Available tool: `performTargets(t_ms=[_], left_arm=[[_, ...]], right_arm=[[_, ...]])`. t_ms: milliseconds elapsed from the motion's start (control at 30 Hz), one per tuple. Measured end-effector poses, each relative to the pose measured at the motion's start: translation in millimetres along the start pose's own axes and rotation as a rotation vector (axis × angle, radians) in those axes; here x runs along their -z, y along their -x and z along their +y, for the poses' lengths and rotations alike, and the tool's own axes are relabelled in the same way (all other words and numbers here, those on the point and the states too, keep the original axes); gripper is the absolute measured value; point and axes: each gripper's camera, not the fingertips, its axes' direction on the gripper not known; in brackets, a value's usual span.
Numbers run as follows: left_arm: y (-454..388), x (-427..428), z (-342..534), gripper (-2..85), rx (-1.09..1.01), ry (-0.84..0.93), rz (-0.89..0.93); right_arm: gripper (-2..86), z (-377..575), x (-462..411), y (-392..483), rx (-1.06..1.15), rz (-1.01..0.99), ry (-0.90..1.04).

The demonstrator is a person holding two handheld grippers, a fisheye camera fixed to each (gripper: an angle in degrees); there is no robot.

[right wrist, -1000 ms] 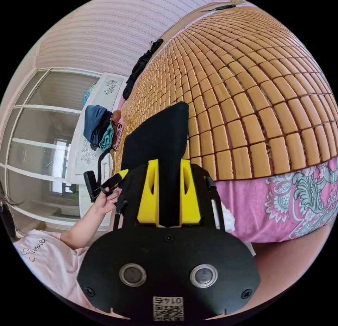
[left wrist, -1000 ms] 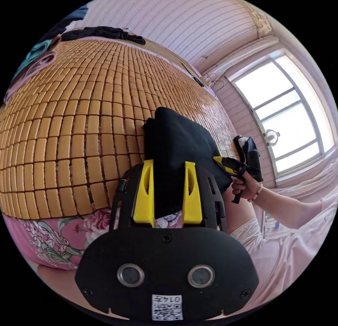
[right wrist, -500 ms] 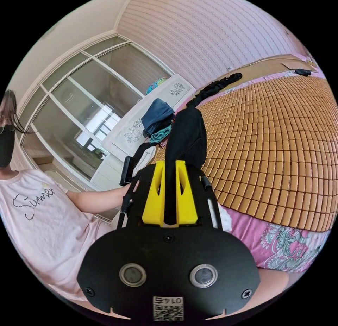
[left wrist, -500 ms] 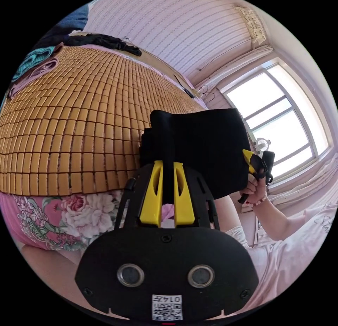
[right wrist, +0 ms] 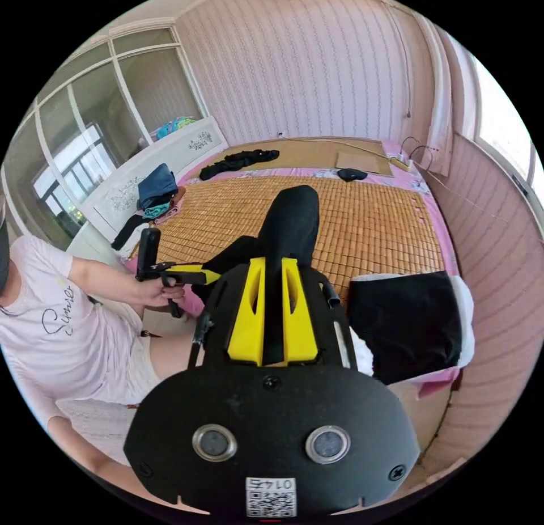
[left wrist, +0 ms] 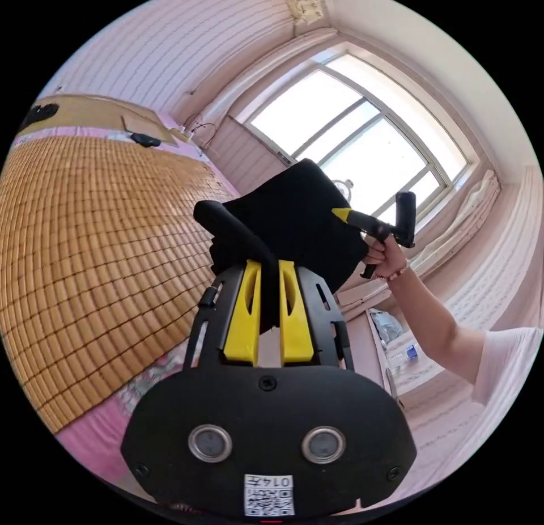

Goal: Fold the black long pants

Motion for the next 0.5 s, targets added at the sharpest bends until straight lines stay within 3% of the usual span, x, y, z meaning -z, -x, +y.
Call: performTargets(t_ms=[133, 200, 267, 300, 400, 500], left_arm=[[-44.6, -115.1, -56.4, 10.7, -0.039, 0.084, 0.096], [-44.4, -142.3, -69.1, 10.5, 0.043, 0.15, 0.105], [-51.5, -135.5, -66.4, 9.9, -0.006, 0.14, 0.113], [-62.5, -126.2, -63.3, 9.3, -0.093, 0.179, 0.063], [-101.1, -95.4, -47.9, 8.4, -0.382, 0.401, -0.167], [-134.9, -31.6, -8.4, 7.9, -0.622, 0.365, -0.491]], right_arm=[[5.3, 6.5, -0.4, -126.9, -0.358, 0.359, -0.016], [1.5, 38.9, -55.1, -167.4, -0.51, 0.267, -0.051], [0.6, 68.4, -130.9, -171.7, -0.542, 0.199, -0.007], [0.2, 88.4, -190.9, -169.9, -0.564, 0.232, 0.107], [-0.3, 124.9, -267.5, -154.7, -0.593, 0.28, 0.088], [-0.4, 137.2, -289.7, -137.3, -0.594, 0.326, 0.035]])
